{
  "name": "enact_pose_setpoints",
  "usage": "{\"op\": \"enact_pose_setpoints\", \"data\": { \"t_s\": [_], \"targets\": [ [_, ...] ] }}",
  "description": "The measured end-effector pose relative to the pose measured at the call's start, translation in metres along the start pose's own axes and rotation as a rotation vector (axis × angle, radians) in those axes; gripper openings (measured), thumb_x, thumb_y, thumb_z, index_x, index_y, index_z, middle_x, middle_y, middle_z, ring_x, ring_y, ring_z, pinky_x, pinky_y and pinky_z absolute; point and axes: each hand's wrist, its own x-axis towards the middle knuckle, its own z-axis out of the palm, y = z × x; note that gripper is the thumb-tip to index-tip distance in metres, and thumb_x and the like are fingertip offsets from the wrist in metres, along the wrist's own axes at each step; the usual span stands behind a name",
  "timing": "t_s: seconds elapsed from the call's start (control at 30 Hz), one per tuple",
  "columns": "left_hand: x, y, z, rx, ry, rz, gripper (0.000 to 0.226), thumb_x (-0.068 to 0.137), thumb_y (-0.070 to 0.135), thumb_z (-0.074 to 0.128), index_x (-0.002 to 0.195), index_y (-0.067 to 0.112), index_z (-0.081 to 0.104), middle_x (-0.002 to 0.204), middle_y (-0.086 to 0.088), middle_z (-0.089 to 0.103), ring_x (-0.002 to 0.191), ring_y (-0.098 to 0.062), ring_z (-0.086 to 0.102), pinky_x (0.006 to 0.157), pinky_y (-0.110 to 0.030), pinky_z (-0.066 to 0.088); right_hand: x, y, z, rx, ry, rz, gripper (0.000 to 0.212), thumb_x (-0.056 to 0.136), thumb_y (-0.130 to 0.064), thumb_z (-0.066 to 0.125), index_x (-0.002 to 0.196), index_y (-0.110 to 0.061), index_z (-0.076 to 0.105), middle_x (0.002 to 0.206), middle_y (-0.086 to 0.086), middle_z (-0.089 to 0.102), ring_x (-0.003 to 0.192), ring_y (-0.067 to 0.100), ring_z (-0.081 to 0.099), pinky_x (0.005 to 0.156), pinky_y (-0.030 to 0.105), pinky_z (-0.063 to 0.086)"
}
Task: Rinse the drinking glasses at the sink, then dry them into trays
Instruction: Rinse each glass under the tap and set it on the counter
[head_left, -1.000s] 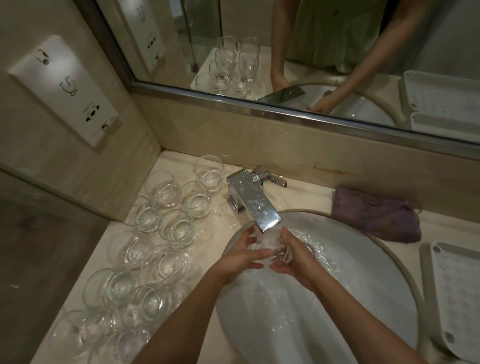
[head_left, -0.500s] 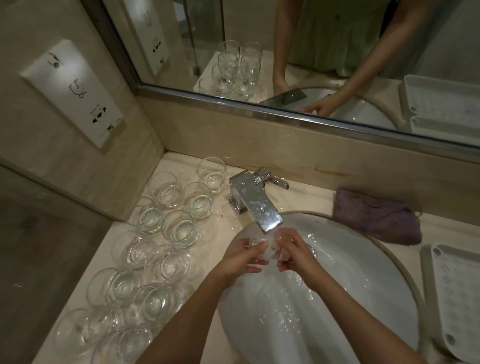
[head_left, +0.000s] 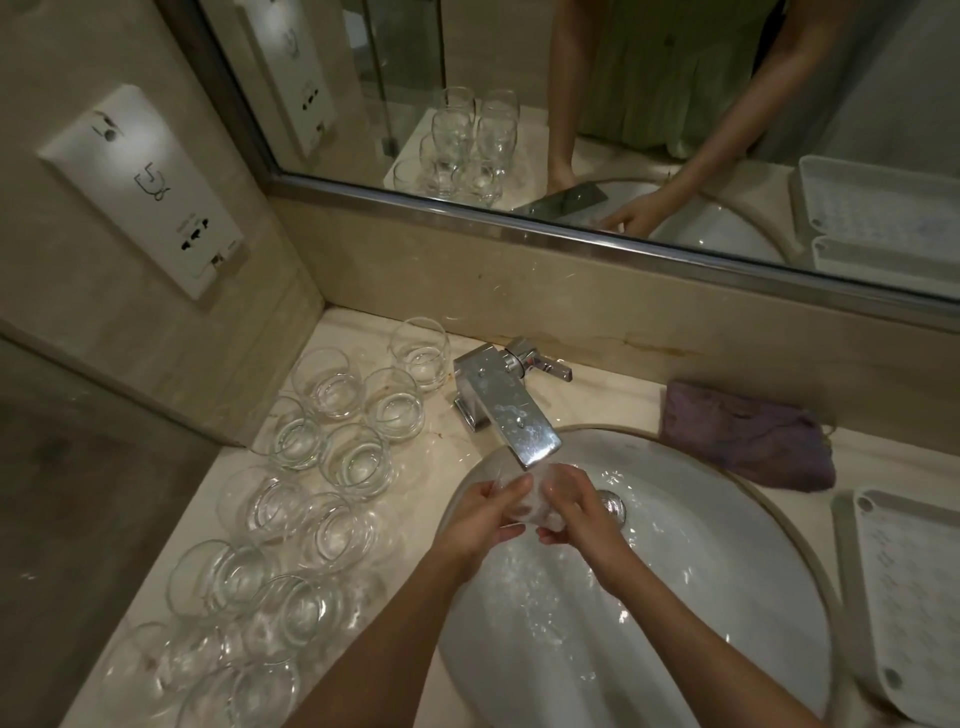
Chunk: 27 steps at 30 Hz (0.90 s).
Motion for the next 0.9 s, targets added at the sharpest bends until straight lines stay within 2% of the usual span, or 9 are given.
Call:
{"op": "enact_pose_setpoints", "data": {
  "t_s": [0.1,0.17,0.23,0.3,0.43,0.57,0.7,0.8,0.9],
  "targets": [
    [-0.002,0.000,-0.003,0.019,-0.046,-0.007,0.033,0.091,0.029,0.064,0.113,0.005,0.061,0.106,-0.010,0.070,0.097,-0.017,0.068,0.086,-0.029,0.054,-0.001,-0.005,0.000,0.000,0.027,-0.027,0.031,0.098,-0.031,0.048,0.122,-0.012,0.049,0.081,0.010,0.059,0.063,0.017,0.057,0.056,0.028,0.051],
    [-0.001,-0.003,-0.007,0.025,-0.073,-0.012,0.045,0.086,0.026,0.071,0.123,0.005,0.054,0.116,-0.008,0.065,0.103,-0.015,0.065,0.083,-0.028,0.053,0.004,-0.011,0.000,0.026,0.052,0.038,0.031,0.101,-0.035,0.041,0.112,-0.007,0.050,0.062,0.010,0.051,0.049,0.018,0.050,0.048,0.027,0.044],
    [0.000,-0.005,-0.008,0.010,-0.112,-0.009,0.061,0.079,0.023,0.077,0.130,0.007,0.048,0.128,-0.008,0.059,0.112,-0.017,0.062,0.086,-0.032,0.053,0.007,-0.013,-0.002,0.095,0.034,0.134,0.040,0.102,-0.042,0.036,0.101,-0.005,0.051,0.059,0.010,0.047,0.044,0.019,0.047,0.047,0.026,0.040],
    [0.000,-0.006,-0.006,-0.057,-0.124,0.015,0.074,0.070,0.020,0.080,0.134,0.008,0.044,0.135,-0.011,0.054,0.117,-0.022,0.060,0.093,-0.041,0.052,0.006,-0.011,-0.002,0.195,-0.052,0.174,0.050,0.099,-0.050,0.035,0.101,-0.005,0.056,0.067,0.012,0.054,0.053,0.019,0.052,0.054,0.028,0.046],
    [0.000,-0.008,-0.001,-0.205,-0.116,0.101,0.081,0.064,0.013,0.081,0.136,0.007,0.042,0.135,-0.018,0.054,0.120,-0.035,0.057,0.101,-0.054,0.045,0.003,-0.003,-0.006,0.307,-0.168,0.216,0.048,0.099,-0.048,0.034,0.116,-0.015,0.064,0.111,0.006,0.068,0.097,0.020,0.066,0.078,0.033,0.052],
    [-0.004,-0.009,-0.005,-0.074,-0.076,0.141,0.074,0.061,0.010,0.078,0.128,0.012,0.046,0.131,-0.014,0.054,0.114,-0.031,0.060,0.088,-0.039,0.055,0.003,0.002,-0.015,0.263,-0.135,0.204,0.029,0.097,-0.027,0.051,0.122,-0.018,0.062,0.113,0.002,0.067,0.091,0.022,0.064,0.083,0.036,0.051],
    [-0.004,-0.011,-0.013,0.200,-0.046,0.201,0.088,0.047,0.020,0.086,0.127,0.024,0.048,0.124,-0.001,0.054,0.114,-0.023,0.059,0.095,-0.037,0.052,0.001,0.004,-0.024,-0.020,-0.198,0.103,0.045,0.092,-0.009,0.059,0.128,-0.033,0.053,0.127,-0.007,0.058,0.106,0.011,0.061,0.090,0.032,0.043],
    [-0.002,-0.014,-0.015,0.312,-0.015,0.251,0.098,0.043,0.024,0.089,0.131,0.024,0.046,0.127,0.003,0.053,0.117,-0.018,0.057,0.098,-0.042,0.050,0.001,0.003,-0.022,-0.076,-0.204,0.037,0.058,0.082,-0.004,0.072,0.131,-0.026,0.050,0.130,-0.007,0.055,0.105,0.010,0.064,0.088,0.025,0.049],
    [0.002,-0.015,-0.015,0.378,-0.001,0.283,0.103,0.045,0.029,0.092,0.137,0.025,0.045,0.132,0.003,0.055,0.119,-0.016,0.057,0.098,-0.043,0.050,0.005,0.003,-0.020,-0.081,-0.172,0.004,0.062,0.076,-0.004,0.078,0.128,-0.026,0.052,0.129,-0.008,0.056,0.110,0.016,0.062,0.095,0.031,0.050]
  ]
}}
